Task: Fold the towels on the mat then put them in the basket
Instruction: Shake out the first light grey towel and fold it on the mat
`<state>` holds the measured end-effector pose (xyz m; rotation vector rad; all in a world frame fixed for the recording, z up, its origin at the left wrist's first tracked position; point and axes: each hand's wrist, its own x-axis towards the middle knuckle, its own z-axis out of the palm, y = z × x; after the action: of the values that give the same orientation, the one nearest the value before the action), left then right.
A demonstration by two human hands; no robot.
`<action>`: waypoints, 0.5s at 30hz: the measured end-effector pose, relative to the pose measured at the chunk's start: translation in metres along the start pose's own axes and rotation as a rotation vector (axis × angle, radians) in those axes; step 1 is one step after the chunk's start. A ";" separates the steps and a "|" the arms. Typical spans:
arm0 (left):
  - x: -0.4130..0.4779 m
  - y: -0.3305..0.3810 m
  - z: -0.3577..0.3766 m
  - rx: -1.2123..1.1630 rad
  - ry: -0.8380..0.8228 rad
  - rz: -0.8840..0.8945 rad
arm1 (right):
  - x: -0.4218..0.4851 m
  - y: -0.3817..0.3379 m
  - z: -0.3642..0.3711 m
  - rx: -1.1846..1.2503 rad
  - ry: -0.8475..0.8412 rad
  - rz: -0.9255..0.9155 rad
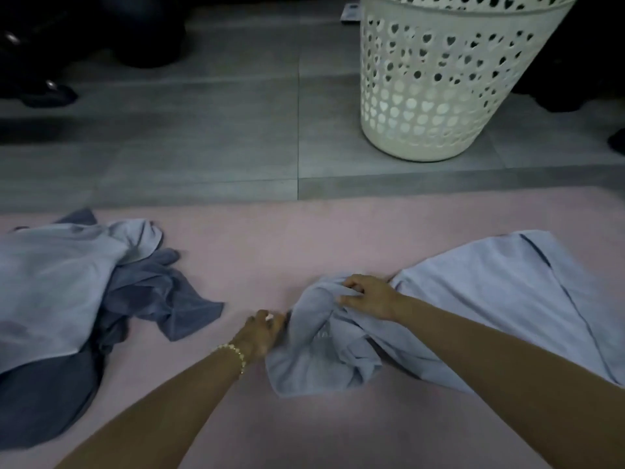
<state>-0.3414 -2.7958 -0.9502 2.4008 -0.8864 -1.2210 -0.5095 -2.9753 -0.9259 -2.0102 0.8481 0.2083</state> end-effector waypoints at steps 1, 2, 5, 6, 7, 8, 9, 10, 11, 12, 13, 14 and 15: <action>0.003 -0.009 0.005 -0.043 0.017 0.012 | 0.000 0.002 0.008 0.017 -0.011 -0.025; 0.007 -0.019 0.009 -0.074 0.035 0.033 | -0.002 0.003 0.016 0.047 -0.013 -0.059; 0.000 -0.021 0.013 -0.247 0.000 0.087 | -0.017 0.000 0.034 0.179 0.023 -0.129; 0.001 -0.021 0.012 -0.365 0.007 0.097 | -0.025 -0.003 0.038 0.223 0.032 -0.150; -0.001 -0.017 0.007 -0.472 0.048 0.092 | -0.034 -0.007 0.041 0.253 0.028 -0.188; 0.001 -0.018 0.001 -0.570 0.104 0.089 | -0.044 -0.012 0.044 0.261 0.002 -0.229; -0.001 -0.016 -0.008 -0.661 0.164 0.102 | -0.054 -0.017 0.047 0.263 -0.041 -0.267; -0.002 -0.016 -0.019 -0.731 0.229 0.115 | -0.064 -0.020 0.052 0.260 -0.095 -0.286; -0.005 -0.016 -0.029 -0.774 0.291 0.122 | -0.073 -0.022 0.059 0.258 -0.152 -0.285; -0.009 -0.018 -0.039 -0.796 0.349 0.129 | -0.082 -0.025 0.067 0.257 -0.218 -0.268; -0.016 -0.019 -0.050 -0.797 0.400 0.140 | -0.089 -0.027 0.076 0.251 -0.293 -0.240; -0.022 -0.023 -0.056 -0.785 0.443 0.151 | -0.095 -0.030 0.084 0.245 -0.371 -0.203; -0.028 -0.029 -0.060 -0.753 0.459 0.164 | -0.098 -0.033 0.089 0.246 -0.445 -0.156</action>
<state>-0.2946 -2.7561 -0.9120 1.8235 -0.3706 -0.7069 -0.5458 -2.8452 -0.9095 -1.6980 0.4109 0.4219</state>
